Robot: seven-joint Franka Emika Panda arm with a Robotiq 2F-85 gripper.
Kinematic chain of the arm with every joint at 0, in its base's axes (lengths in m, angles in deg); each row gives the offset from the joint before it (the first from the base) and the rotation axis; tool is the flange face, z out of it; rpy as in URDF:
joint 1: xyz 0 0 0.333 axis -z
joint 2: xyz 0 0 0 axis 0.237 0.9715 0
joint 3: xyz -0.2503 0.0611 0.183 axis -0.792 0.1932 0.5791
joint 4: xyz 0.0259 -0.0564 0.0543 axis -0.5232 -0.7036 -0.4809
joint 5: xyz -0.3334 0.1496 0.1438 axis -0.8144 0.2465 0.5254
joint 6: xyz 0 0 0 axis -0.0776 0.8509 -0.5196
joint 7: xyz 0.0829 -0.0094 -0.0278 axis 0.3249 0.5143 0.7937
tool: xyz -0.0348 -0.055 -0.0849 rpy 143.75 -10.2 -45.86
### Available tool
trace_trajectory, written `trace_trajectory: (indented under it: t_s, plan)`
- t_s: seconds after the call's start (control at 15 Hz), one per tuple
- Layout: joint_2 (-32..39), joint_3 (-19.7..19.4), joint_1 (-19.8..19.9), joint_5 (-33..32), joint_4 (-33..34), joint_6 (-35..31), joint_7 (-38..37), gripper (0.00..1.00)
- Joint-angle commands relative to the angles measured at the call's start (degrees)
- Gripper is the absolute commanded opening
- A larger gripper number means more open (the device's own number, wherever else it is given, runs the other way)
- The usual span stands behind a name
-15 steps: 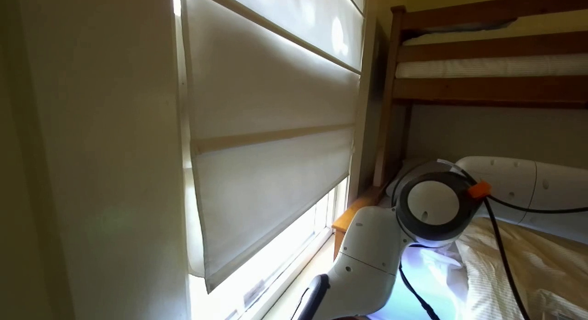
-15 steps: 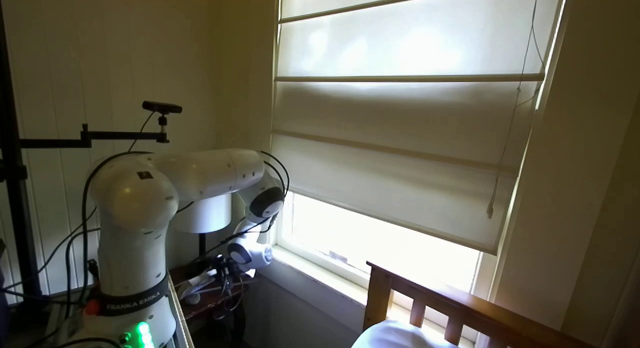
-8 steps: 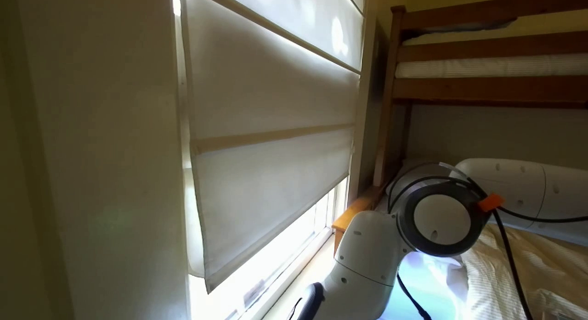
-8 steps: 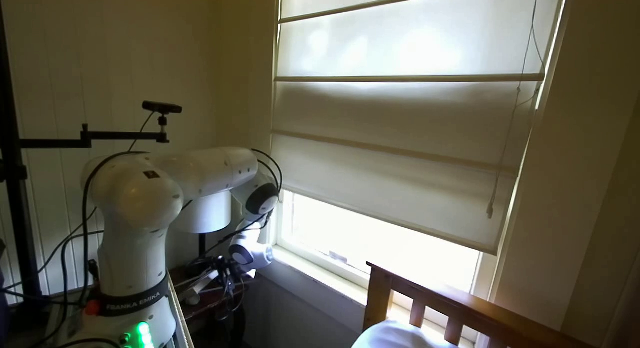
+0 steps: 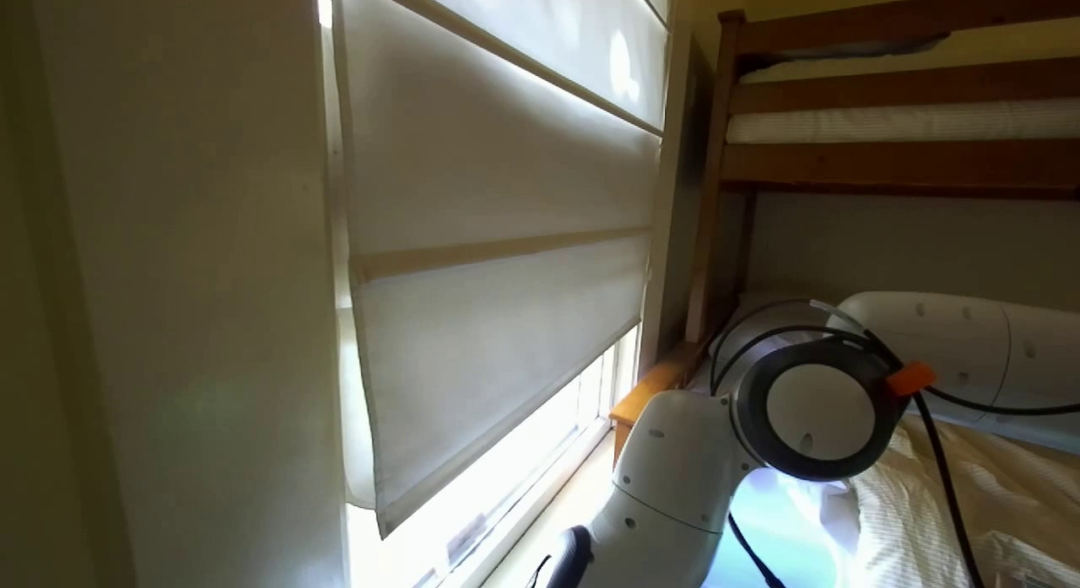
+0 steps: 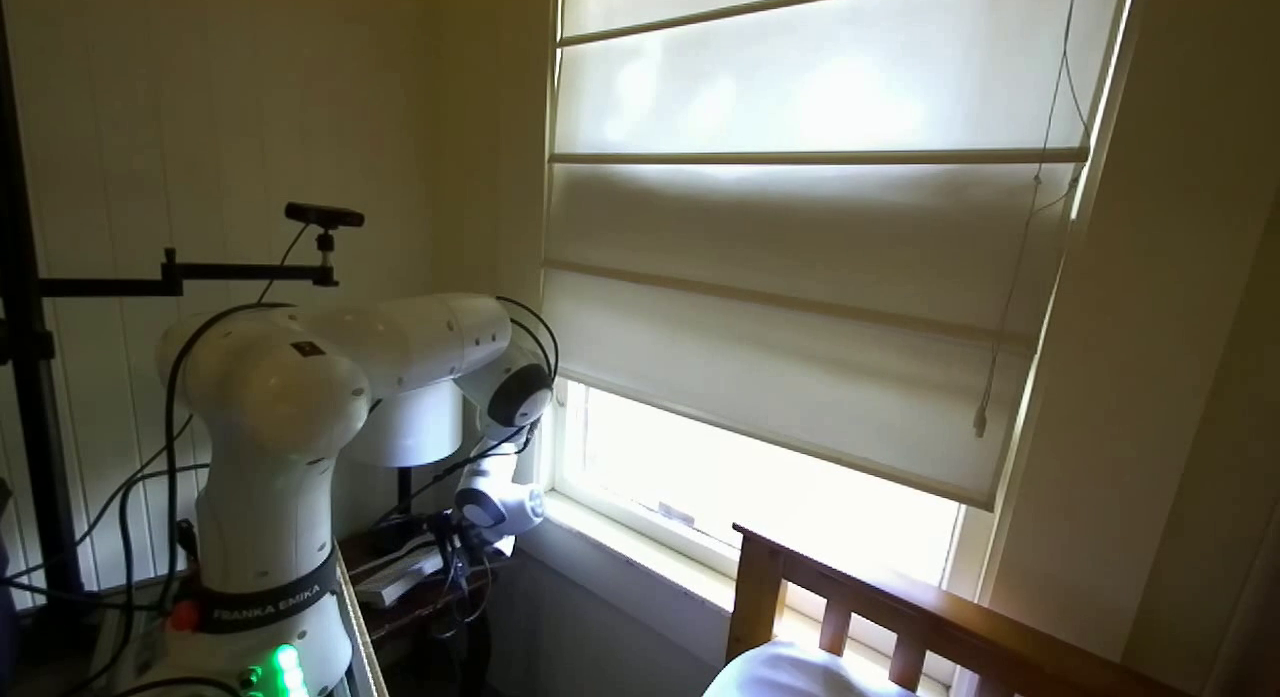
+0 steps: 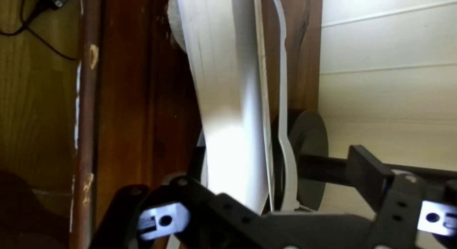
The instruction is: Put the book on the table
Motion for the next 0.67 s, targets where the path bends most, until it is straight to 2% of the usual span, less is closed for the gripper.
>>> trace_trajectory:
  t_s: [0.0, 0.07, 0.13, 0.4, 0.6]
  plan:
    - [-3.58, 1.6, -1.39, -0.69, -5.34, -14.06, -5.13, 1.0]
    - [-4.26, 1.98, -1.89, -1.27, -6.59, -18.37, -6.63, 1.0]
    - [-6.28, 0.75, -4.06, 2.49, -8.34, -21.48, -6.06, 1.0]
    - [-12.37, 1.35, -7.78, 6.2, -18.0, -37.45, -10.38, 1.0]
    - [-16.47, 2.56, -9.76, 11.67, -25.09, -49.33, -13.0, 1.0]
